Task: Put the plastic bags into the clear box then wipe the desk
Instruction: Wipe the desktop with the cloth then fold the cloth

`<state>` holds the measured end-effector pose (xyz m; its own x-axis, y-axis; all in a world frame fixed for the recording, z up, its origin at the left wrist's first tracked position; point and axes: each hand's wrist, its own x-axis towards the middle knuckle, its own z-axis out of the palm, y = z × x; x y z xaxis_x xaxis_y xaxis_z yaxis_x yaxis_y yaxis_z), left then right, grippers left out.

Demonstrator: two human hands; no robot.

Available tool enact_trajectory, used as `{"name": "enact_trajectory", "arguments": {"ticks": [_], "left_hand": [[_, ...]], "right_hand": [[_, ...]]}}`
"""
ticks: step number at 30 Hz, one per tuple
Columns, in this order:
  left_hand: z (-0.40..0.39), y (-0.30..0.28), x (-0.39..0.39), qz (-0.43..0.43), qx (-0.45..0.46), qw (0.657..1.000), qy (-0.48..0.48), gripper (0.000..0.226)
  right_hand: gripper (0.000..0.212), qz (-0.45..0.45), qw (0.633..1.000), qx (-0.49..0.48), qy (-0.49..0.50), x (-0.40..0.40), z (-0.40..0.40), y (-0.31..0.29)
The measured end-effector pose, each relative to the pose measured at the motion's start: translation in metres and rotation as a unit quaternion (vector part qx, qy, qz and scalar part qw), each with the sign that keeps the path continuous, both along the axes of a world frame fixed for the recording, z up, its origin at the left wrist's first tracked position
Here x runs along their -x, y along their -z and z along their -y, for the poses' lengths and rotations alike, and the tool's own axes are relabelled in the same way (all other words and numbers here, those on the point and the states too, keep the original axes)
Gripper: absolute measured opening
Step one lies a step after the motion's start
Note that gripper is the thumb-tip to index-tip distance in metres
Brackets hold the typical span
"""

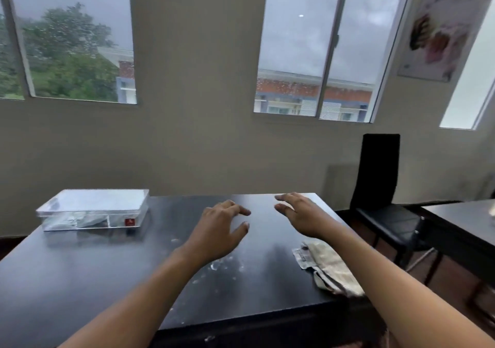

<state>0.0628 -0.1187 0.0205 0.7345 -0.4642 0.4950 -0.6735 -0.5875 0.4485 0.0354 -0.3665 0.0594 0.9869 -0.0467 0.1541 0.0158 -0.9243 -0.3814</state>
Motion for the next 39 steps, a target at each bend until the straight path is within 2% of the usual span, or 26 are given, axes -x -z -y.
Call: {"name": "enact_trajectory", "arguments": {"ticks": [6, 9, 12, 15, 19, 25, 31, 34, 37, 39], "left_hand": [[0.107, 0.009, 0.025, -0.057, -0.073, 0.995, 0.045, 0.053], [0.151, 0.018, 0.036, -0.086, -0.163, 0.983, 0.027, 0.070], [0.176, 0.023, 0.041, -0.068, -0.214, 0.974, -0.010, 0.072], [0.186, 0.026, 0.040, -0.081, -0.174, 0.981, -0.013, 0.056], [0.182, 0.026, 0.042, -0.112, -0.073, 0.991, 0.020, 0.028], [0.129, 0.004, 0.058, -0.138, 0.076, 0.986, 0.051, 0.014], [0.042, -0.020, 0.067, -0.182, 0.122, 0.975, 0.023, 0.018], [0.001, -0.018, 0.065, -0.168, 0.104, 0.980, -0.015, 0.022], [-0.037, -0.007, 0.062, -0.142, 0.058, 0.987, -0.051, 0.025], [-0.067, 0.002, 0.061, -0.138, 0.051, 0.987, -0.059, 0.025]], "right_hand": [[0.056, -0.094, 0.994, -0.036, 0.047, 0.055, 0.092, 0.010], [0.066, -0.115, 0.989, -0.038, 0.087, 0.072, 0.118, 0.023], [0.068, -0.098, 0.990, -0.041, 0.095, 0.082, 0.129, 0.037], [0.048, -0.036, 0.994, -0.074, 0.073, 0.088, 0.129, 0.044], [0.026, 0.053, 0.995, -0.078, 0.042, 0.088, 0.122, 0.052], [0.027, 0.151, 0.981, -0.123, -0.016, 0.093, 0.087, 0.038], [0.028, 0.164, 0.971, -0.158, -0.077, 0.093, 0.016, 0.020], [0.028, 0.168, 0.975, -0.109, -0.096, 0.086, -0.022, 0.028], [0.034, 0.181, 0.968, 0.097, -0.143, 0.080, -0.057, 0.054], [0.035, 0.157, 0.950, 0.146, -0.225, 0.077, -0.077, 0.071]]}}
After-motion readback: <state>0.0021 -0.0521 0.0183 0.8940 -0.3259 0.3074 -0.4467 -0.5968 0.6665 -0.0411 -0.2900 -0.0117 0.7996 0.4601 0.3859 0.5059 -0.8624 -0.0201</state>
